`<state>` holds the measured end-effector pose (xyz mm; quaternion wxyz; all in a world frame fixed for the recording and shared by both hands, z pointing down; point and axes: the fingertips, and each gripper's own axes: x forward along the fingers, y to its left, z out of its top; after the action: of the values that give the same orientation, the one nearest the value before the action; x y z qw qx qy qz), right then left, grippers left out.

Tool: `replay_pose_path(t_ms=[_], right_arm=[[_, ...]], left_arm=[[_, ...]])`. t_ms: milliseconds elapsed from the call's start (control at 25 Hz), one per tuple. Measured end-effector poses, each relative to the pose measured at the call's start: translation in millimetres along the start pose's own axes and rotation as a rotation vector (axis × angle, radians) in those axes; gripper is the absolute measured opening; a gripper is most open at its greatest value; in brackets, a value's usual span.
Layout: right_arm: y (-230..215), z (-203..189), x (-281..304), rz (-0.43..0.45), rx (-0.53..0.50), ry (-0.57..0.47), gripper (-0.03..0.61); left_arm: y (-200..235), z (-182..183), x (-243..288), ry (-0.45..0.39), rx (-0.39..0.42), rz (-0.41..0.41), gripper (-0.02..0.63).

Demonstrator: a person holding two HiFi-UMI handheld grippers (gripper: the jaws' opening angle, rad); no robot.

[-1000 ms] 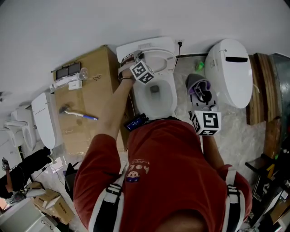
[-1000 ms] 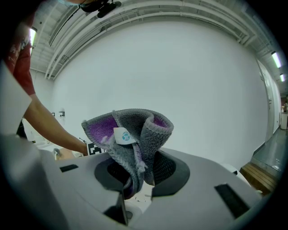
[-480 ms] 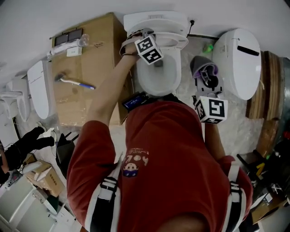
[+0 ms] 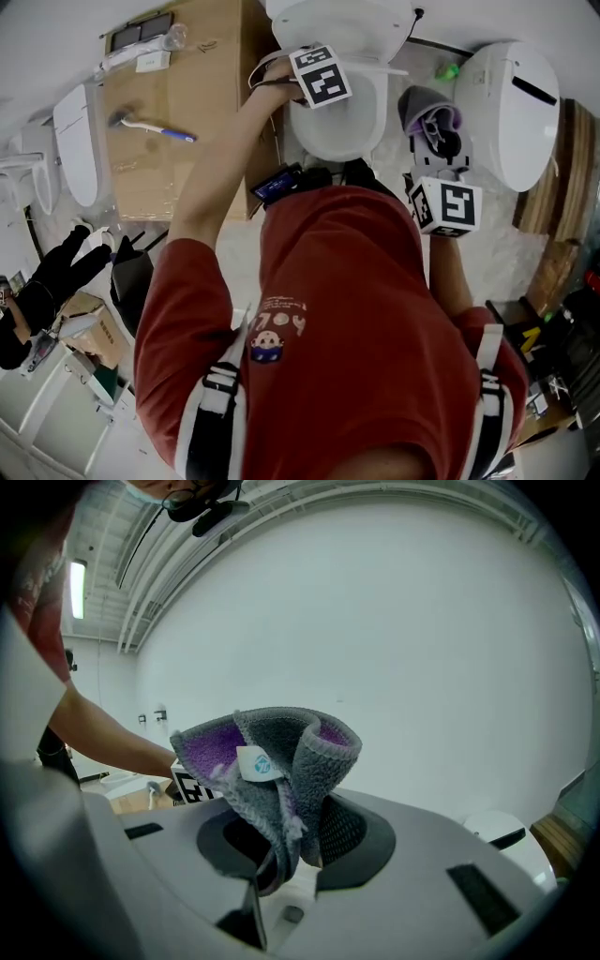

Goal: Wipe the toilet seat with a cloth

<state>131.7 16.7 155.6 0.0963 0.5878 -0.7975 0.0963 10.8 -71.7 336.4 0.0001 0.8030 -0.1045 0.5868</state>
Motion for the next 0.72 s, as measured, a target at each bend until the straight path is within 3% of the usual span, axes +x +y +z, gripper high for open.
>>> replay_pose_path(t_ms=[120,320,520,720], right_arm=[[-1,-7,1,0.02,0.003,0.007,0.091],[-7,-22,3,0.022,0.027,0.04,0.09],[-14,-39,5,0.035,0.101,0.085,0.089],[-15,-62,7,0.053,0.077,0.144,0.089]], left_arm=[[-20,-6,2,0.001,-0.059,-0.09,0.091],[-76,-25,17,0.076,-0.002,-0.262,0.114],[-124,-43,38,0.093,-0.002,-0.331,0.14],[-165,-63,65,0.124,0.038,-0.377,0.155]])
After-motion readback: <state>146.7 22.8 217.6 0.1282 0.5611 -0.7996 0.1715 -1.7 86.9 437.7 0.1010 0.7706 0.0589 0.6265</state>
